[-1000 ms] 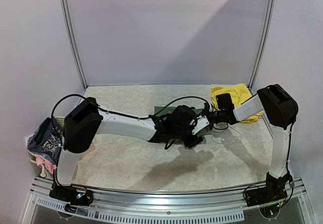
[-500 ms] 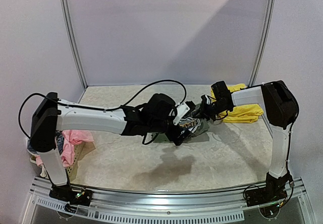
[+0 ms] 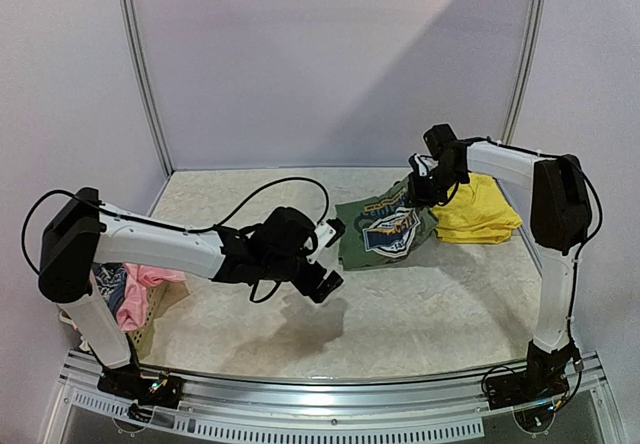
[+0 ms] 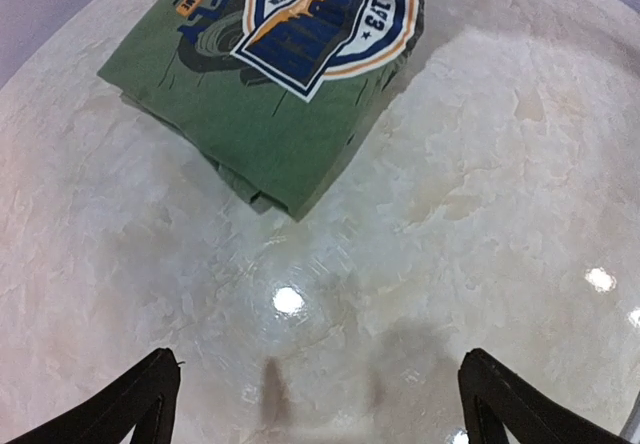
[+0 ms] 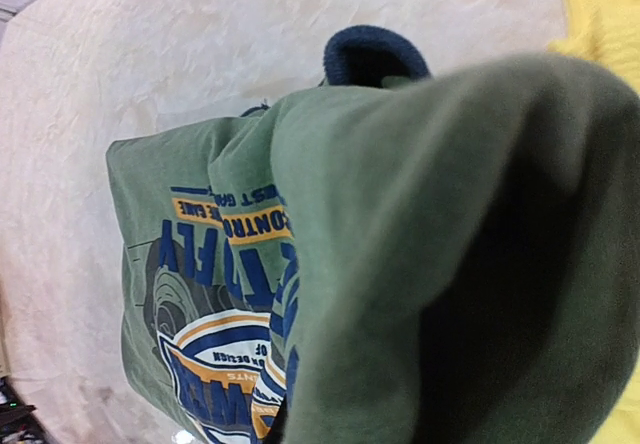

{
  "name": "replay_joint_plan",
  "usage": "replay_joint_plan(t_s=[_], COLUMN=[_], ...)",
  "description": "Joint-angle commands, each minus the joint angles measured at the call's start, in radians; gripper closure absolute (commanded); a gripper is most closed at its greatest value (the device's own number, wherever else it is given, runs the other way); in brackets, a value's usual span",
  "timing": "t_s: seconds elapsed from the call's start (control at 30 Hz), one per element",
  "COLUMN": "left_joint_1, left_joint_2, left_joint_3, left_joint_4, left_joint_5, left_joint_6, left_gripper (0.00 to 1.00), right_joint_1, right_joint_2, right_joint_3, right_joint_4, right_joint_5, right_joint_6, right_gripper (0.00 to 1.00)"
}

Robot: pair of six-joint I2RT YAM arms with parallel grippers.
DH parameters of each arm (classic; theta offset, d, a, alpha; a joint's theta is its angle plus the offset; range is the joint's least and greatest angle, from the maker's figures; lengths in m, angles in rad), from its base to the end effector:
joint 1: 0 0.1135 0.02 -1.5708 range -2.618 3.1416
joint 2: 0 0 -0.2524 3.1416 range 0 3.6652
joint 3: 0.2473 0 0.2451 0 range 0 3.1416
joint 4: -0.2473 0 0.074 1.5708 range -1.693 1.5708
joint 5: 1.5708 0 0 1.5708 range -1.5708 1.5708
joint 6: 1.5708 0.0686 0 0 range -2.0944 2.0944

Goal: Fold and stack the mixed laundry pile
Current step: Move the square-folded tank top to the corner of the board.

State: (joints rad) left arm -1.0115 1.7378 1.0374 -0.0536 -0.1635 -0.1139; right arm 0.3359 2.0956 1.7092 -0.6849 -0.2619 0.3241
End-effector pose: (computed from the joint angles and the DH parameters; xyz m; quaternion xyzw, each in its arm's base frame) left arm 0.2141 -0.3209 0.1581 0.3677 0.8382 -0.1478 0.3748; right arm 0.4250 0.1672 0.1748 -0.0379 0.9605 0.1991 0.1908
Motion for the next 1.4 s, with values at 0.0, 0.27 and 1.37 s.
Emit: replay_joint_plan(t_s=[0.0,0.27,1.37], left_joint_1=[0.011,0.015,0.033], left_joint_2=[-0.048,-0.050,-0.017], left_joint_3=[-0.044,-0.078,-0.085], left_joint_4=[0.082,0.115,0.149], left_joint_5=[-0.003,0.014,0.082], left_joint_6=[-0.021,-0.018,-0.009], left_gripper=[0.00,0.00,0.02], right_joint_1=[-0.015,-0.047,-0.206], right_joint_2=[-0.010,0.003,0.059], right_joint_3=[0.122,0.272,0.505], right_joint_4=[-0.151,-0.261,-0.363], right_joint_5=[0.159,0.283,0.339], right_joint_6=[-0.119,-0.204,-0.399], right_gripper=[1.00,1.00,1.00])
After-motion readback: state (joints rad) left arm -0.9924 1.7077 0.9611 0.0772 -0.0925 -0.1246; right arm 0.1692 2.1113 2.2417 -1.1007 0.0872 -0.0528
